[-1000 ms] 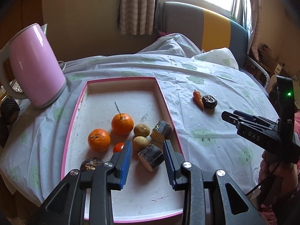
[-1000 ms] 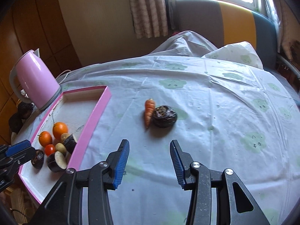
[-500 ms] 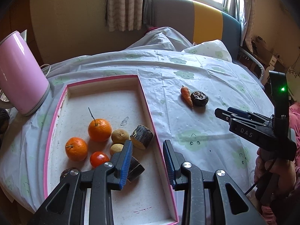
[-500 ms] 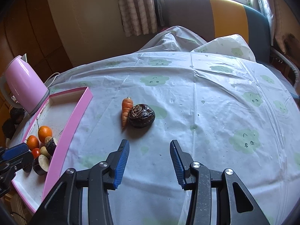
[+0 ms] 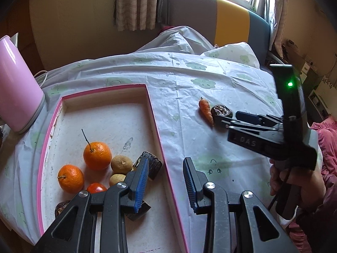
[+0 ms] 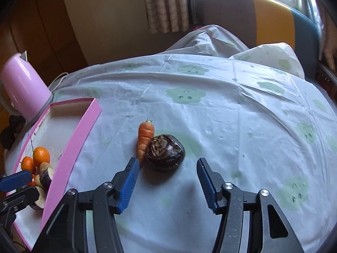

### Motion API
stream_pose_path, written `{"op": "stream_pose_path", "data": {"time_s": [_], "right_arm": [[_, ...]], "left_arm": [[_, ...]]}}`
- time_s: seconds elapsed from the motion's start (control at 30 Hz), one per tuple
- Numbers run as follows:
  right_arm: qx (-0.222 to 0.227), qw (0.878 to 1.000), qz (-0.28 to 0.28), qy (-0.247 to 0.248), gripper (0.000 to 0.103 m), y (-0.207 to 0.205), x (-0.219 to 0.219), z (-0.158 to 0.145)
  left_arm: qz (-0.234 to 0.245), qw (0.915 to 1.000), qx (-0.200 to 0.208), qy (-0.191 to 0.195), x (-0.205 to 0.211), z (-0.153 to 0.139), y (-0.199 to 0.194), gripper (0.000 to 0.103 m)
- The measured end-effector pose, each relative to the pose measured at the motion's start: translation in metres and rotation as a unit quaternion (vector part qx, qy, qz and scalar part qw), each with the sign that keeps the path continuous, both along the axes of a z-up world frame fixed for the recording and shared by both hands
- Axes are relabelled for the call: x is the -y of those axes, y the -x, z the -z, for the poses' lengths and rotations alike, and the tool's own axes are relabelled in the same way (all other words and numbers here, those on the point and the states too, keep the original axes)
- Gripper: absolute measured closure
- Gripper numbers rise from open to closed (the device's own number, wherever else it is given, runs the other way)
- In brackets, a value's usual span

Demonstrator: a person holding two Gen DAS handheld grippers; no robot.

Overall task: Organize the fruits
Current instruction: 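Grasp the dark shell fruit with the right gripper while the left grasps the carrot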

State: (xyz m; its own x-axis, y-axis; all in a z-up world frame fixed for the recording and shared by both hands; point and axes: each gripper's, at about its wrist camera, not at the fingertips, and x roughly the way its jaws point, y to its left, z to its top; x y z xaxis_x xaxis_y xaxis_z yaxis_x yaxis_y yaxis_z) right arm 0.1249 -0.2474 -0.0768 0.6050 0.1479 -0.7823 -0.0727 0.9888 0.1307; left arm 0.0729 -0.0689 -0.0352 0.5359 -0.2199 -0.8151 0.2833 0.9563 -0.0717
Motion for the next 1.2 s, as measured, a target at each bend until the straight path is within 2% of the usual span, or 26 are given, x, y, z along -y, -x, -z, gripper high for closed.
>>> {"op": "stream_pose_path", "data": {"time_s": [0.17,0.23,0.33,0.47,0.73,0.87,1.2], "right_arm": [[-0.004,1.000,-0.019,0.023,0.046,-0.012,-0.009,0.007],[0.002,0.999,-0.026,0.027,0.054,-0.013,-0.010,0.006],[0.002,0.999,-0.022,0.025,0.060,-0.009,-0.005,0.005],[0.002,0.999,0.016,0.029,0.060,0.002,0.015,0.005],[0.010,0.995,0.081,0.051,0.060,0.025,0.050,0.006],[0.014,0.995,0.087,0.043,0.060,0.027,0.054,0.006],[0.019,0.996,0.089,0.025,0.059,0.027,0.058,0.009]], "left_arm": [[0.003,0.9999,-0.010,0.005,0.003,0.003,-0.008,0.069],[0.005,0.9999,-0.013,0.009,0.006,0.003,-0.011,0.069],[0.010,0.9998,-0.013,0.014,0.013,0.002,-0.016,0.069],[0.016,0.9994,-0.018,0.025,0.023,0.001,-0.026,0.069],[0.018,0.9968,-0.054,0.056,0.048,0.007,-0.056,0.069],[0.018,0.9952,-0.067,0.068,0.063,0.012,-0.071,0.070],[0.043,0.9955,-0.064,0.055,0.108,0.023,-0.102,0.070]]}}
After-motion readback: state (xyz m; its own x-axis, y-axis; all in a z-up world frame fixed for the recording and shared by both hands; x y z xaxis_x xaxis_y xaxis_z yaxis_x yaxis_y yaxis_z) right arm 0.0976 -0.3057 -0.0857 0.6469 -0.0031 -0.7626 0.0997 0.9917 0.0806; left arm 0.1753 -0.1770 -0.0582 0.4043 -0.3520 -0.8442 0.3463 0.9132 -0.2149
